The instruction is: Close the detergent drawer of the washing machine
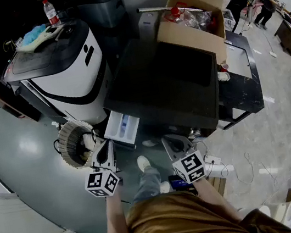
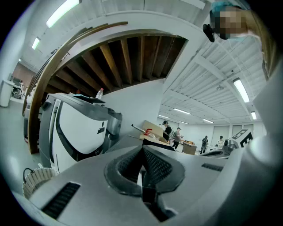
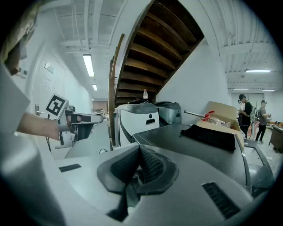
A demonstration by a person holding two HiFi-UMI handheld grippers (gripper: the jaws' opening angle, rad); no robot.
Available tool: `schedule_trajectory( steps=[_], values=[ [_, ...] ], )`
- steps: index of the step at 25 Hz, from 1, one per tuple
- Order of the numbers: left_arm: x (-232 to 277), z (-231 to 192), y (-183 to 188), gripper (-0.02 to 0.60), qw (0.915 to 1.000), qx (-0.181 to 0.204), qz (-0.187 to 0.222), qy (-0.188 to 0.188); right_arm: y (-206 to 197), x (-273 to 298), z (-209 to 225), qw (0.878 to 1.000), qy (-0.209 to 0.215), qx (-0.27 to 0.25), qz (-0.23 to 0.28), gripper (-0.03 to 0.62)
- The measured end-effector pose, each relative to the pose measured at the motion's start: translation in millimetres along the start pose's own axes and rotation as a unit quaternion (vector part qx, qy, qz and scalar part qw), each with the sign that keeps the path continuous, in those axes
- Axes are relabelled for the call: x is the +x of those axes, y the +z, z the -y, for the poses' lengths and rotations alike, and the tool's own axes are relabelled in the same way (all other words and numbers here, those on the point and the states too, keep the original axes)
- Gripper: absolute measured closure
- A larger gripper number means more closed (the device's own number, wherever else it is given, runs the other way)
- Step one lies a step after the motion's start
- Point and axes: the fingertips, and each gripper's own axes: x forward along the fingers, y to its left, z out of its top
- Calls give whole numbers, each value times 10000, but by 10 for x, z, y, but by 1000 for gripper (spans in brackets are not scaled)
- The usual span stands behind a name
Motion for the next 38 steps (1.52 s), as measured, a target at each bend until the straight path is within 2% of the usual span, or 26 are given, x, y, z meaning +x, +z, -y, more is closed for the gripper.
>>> schedule_trajectory(
  steps=[7,15,20,26,38],
  values=[
    [38,42,15,557,9991,227,78,-347,-3,95,-26,10000,15,20,-24,582],
    [117,-64,-62,552,9996,209,-72,-189,-37,167,30,9997,46,218,-32,582],
    [144,-119,-167,478,9994,240,-238,-123,-85,191,59,9996,52,275,-108,582],
    [155,-228,-300,439,9986,270,-449,-7,-111,246,60,9991,135,373,-145,582],
    [170,-390,-505,436,9977,172,-644,138,-213,337,108,9983,243,403,-330,582]
  ],
)
